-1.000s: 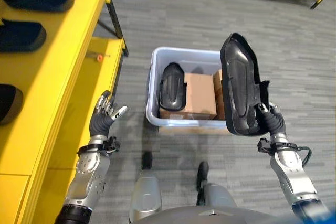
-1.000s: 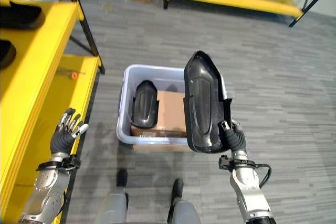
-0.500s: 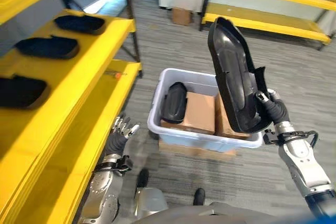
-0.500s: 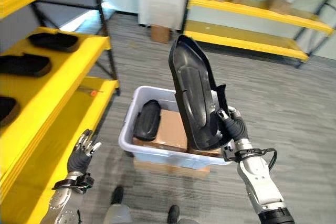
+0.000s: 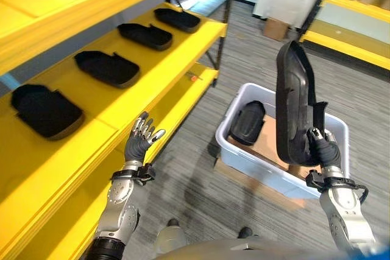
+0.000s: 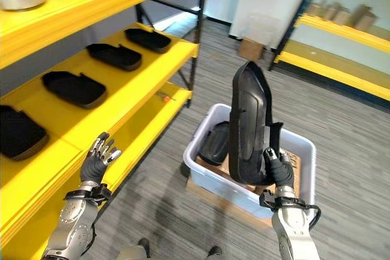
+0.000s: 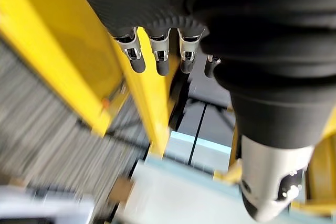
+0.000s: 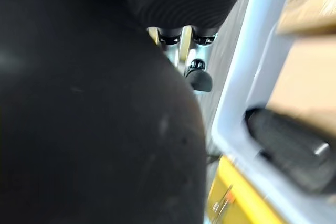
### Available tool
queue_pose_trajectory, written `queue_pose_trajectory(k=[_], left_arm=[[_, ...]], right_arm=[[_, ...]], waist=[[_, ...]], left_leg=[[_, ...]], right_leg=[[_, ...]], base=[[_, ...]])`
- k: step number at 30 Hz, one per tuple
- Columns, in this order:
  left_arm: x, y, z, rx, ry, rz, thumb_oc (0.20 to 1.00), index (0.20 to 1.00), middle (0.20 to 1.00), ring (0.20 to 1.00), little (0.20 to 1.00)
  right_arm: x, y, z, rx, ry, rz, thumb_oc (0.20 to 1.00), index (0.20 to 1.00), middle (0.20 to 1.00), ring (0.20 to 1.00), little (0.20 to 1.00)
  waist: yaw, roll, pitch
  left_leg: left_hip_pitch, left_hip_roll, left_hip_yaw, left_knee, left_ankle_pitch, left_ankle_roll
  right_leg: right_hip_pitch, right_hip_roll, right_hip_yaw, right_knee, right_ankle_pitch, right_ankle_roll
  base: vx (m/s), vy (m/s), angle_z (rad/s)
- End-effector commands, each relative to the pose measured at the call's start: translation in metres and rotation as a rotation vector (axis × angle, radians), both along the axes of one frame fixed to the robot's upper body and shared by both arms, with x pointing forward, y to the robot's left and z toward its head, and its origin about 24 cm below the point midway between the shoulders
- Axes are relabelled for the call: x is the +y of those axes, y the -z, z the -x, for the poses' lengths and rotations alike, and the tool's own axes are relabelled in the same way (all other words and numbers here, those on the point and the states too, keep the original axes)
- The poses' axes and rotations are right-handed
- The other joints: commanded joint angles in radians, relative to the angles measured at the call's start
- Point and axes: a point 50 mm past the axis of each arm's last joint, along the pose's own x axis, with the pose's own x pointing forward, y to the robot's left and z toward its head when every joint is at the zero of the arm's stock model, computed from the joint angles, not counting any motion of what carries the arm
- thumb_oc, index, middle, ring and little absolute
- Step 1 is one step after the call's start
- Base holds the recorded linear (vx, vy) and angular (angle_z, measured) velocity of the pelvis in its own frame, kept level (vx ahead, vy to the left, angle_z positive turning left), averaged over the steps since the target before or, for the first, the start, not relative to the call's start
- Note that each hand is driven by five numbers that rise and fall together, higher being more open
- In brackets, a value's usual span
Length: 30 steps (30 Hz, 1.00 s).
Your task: Move parts from the plastic box to the shelf.
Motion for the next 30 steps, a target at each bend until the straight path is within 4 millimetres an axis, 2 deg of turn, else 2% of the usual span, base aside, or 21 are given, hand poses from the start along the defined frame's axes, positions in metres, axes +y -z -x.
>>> queue_pose_trajectory(k=[1,2,3,6,7,8,9,11,12,13,14,15,16,18,22,24,26,30], left_arm=[[0.005,-0.02,0.006,-0.096,-0.002,-0.062,1.0,1.0,1.0,1.0,1.0],[0.005,-0.02,0.006,-0.096,-0.002,-0.063,1.0,1.0,1.0,1.0,1.0],[0.006,-0.023,0.006,-0.103,-0.003,-0.074,1.0,1.0,1.0,1.0,1.0],[0.008,-0.023,0.006,-0.102,-0.006,-0.101,1.0,1.0,1.0,1.0,1.0],[0.009,-0.024,0.005,-0.101,-0.006,-0.108,1.0,1.0,1.0,1.0,1.0],[0.007,-0.024,0.003,-0.102,-0.006,-0.109,1.0,1.0,1.0,1.0,1.0],[0.007,-0.025,0.0,-0.108,-0.006,-0.115,1.0,1.0,1.0,1.0,1.0],[0.003,-0.03,-0.009,-0.135,0.002,-0.117,1.0,1.0,1.0,1.0,1.0],[-0.001,-0.031,-0.012,-0.142,0.011,-0.111,1.0,1.0,1.0,1.0,1.0],[-0.001,-0.031,-0.012,-0.142,0.011,-0.111,1.0,1.0,1.0,1.0,1.0],[-0.014,-0.03,-0.016,-0.141,0.055,-0.093,1.0,1.0,1.0,1.0,1.0],[-0.014,-0.029,-0.016,-0.14,0.055,-0.092,1.0,1.0,1.0,1.0,1.0],[-0.017,-0.027,-0.016,-0.132,0.066,-0.088,1.0,1.0,1.0,1.0,1.0],[-0.021,-0.023,-0.012,-0.12,0.079,-0.076,1.0,1.0,1.0,1.0,1.0],[-0.022,-0.018,-0.009,-0.104,0.089,-0.07,1.0,1.0,1.0,1.0,1.0],[-0.021,-0.014,-0.001,-0.09,0.072,-0.039,1.0,1.0,1.0,1.0,1.0],[-0.021,-0.011,0.0,-0.076,0.077,-0.028,1.0,1.0,1.0,1.0,1.0],[-0.022,-0.006,0.006,-0.046,0.088,-0.016,1.0,1.0,1.0,1.0,1.0]], right_arm=[[-0.004,-0.032,-0.02,-0.157,-0.003,0.041,0.2,0.2,0.2,0.2,0.2],[-0.004,-0.032,-0.02,-0.157,-0.003,0.041,0.2,0.2,0.2,0.2,0.2],[-0.001,-0.032,-0.021,-0.164,-0.01,0.034,0.2,0.2,0.2,0.2,0.2],[0.004,-0.027,-0.021,-0.148,-0.007,0.016,0.2,0.2,0.2,0.2,0.2],[0.004,-0.026,-0.02,-0.143,-0.003,0.005,0.2,0.2,0.2,0.2,0.2],[0.006,-0.024,-0.02,-0.14,-0.003,-0.004,0.2,0.2,0.2,0.2,0.2],[0.008,-0.024,-0.02,-0.14,-0.012,-0.006,0.2,0.2,0.2,0.2,0.2],[0.009,-0.025,-0.02,-0.144,-0.017,-0.02,0.2,0.2,0.2,0.2,0.2],[0.009,-0.025,-0.02,-0.149,-0.021,-0.031,0.2,0.2,0.2,0.2,0.2],[0.009,-0.025,-0.02,-0.149,-0.021,-0.031,0.2,0.2,0.2,0.2,0.2],[0.005,-0.023,-0.014,-0.149,-0.009,-0.049,0.2,0.2,0.2,0.2,0.2],[0.005,-0.023,-0.013,-0.148,-0.009,-0.049,0.2,0.2,0.2,0.2,0.2],[0.003,-0.021,-0.011,-0.142,-0.001,-0.053,0.2,0.2,0.2,0.2,0.2],[0.003,-0.019,-0.006,-0.137,-0.003,-0.058,0.2,0.2,0.2,0.2,0.2],[-0.001,-0.018,-0.003,-0.126,0.008,-0.043,0.2,0.2,0.2,0.2,0.2],[-0.005,-0.018,-0.002,-0.125,0.025,-0.031,0.2,0.2,0.2,0.2,0.2],[-0.008,-0.017,-0.002,-0.121,0.042,-0.029,0.2,0.2,0.2,0.2,0.2],[-0.016,-0.017,0.003,-0.108,0.063,-0.005,0.2,0.2,0.2,0.2,0.2]], waist=[[0.054,0.047,-0.031],[0.053,0.045,-0.031],[0.064,0.04,-0.03],[0.092,0.03,-0.033],[0.088,0.028,-0.032],[0.075,0.027,-0.027],[0.062,0.03,-0.027],[0.021,0.035,-0.017],[0.008,0.036,-0.012],[0.008,0.036,-0.013],[-0.03,0.018,-0.016],[-0.032,0.018,-0.017],[-0.041,0.013,-0.019],[-0.048,0.0,-0.021],[-0.049,-0.001,-0.032],[-0.035,0.003,-0.048],[-0.033,0.002,-0.048],[-0.028,0.0,-0.035]], left_leg=[[0.202,-0.004,0.02,-0.293,0.04,0.007],[0.201,-0.006,0.019,-0.292,0.04,0.008],[0.194,-0.023,0.001,-0.284,0.032,0.016],[0.183,-0.07,-0.038,-0.268,0.02,0.038],[0.182,-0.081,-0.061,-0.269,0.018,0.049],[0.175,-0.096,-0.078,-0.274,0.043,0.061],[0.176,-0.098,-0.099,-0.285,0.052,0.065],[0.173,-0.109,-0.156,-0.294,0.078,0.076],[0.174,-0.115,-0.175,-0.291,0.085,0.08],[0.173,-0.114,-0.174,-0.291,0.085,0.08],[0.165,-0.155,-0.235,-0.283,0.098,0.091],[0.164,-0.155,-0.238,-0.283,0.097,0.091],[0.16,-0.167,-0.252,-0.279,0.101,0.093],[0.153,-0.191,-0.275,-0.272,0.105,0.092],[0.152,-0.202,-0.289,-0.272,0.107,0.088],[0.15,-0.195,-0.281,-0.279,0.11,0.083],[0.143,-0.197,-0.286,-0.268,0.106,0.08],[0.12,-0.219,-0.333,-0.209,0.094,0.069]], right_leg=[[-0.042,-0.039,0.016,0.048,-0.038,0.09],[-0.041,-0.04,0.015,0.048,-0.037,0.091],[-0.036,-0.059,0.013,0.045,-0.013,0.105],[-0.021,-0.099,0.0,0.079,0.011,0.118],[-0.032,-0.107,0.027,0.12,0.008,0.114],[-0.05,-0.1,0.068,0.131,0.024,0.091],[-0.077,-0.068,0.158,0.14,0.009,0.079],[-0.152,0.087,0.43,0.169,-0.056,0.047],[-0.171,0.155,0.498,0.194,-0.098,0.037],[-0.172,0.155,0.499,0.194,-0.098,0.037],[-0.177,0.304,0.621,0.19,-0.149,0.002],[-0.177,0.303,0.618,0.192,-0.152,0.001],[-0.177,0.339,0.643,0.176,-0.155,-0.015],[-0.163,0.376,0.678,0.103,-0.136,-0.037],[-0.133,0.362,0.682,0.053,-0.109,-0.029],[-0.105,0.345,0.66,-0.024,-0.087,-0.026],[-0.1,0.35,0.67,-0.032,-0.089,-0.032],[-0.091,0.33,0.607,-0.024,-0.109,-0.044]], base=[[-0.02,0.137,0.51],[-0.01,0.142,0.46],[0.0,0.136,0.47],[0.02,0.269,0.61],[-0.04,0.199,0.54],[-0.03,0.163,0.58],[-0.04,0.139,0.95],[0.02,0.117,1.05],[0.02,0.087,0.93],[0.08,0.107,0.89],[0.06,0.061,0.56],[0.06,0.056,0.37],[0.01,-0.023,1.07],[0.01,-0.025,1.06],[0.01,-0.055,0.31],[0.05,-0.057,0.04],[0.05,-0.062,0.05],[0.05,-0.057,0.38]])
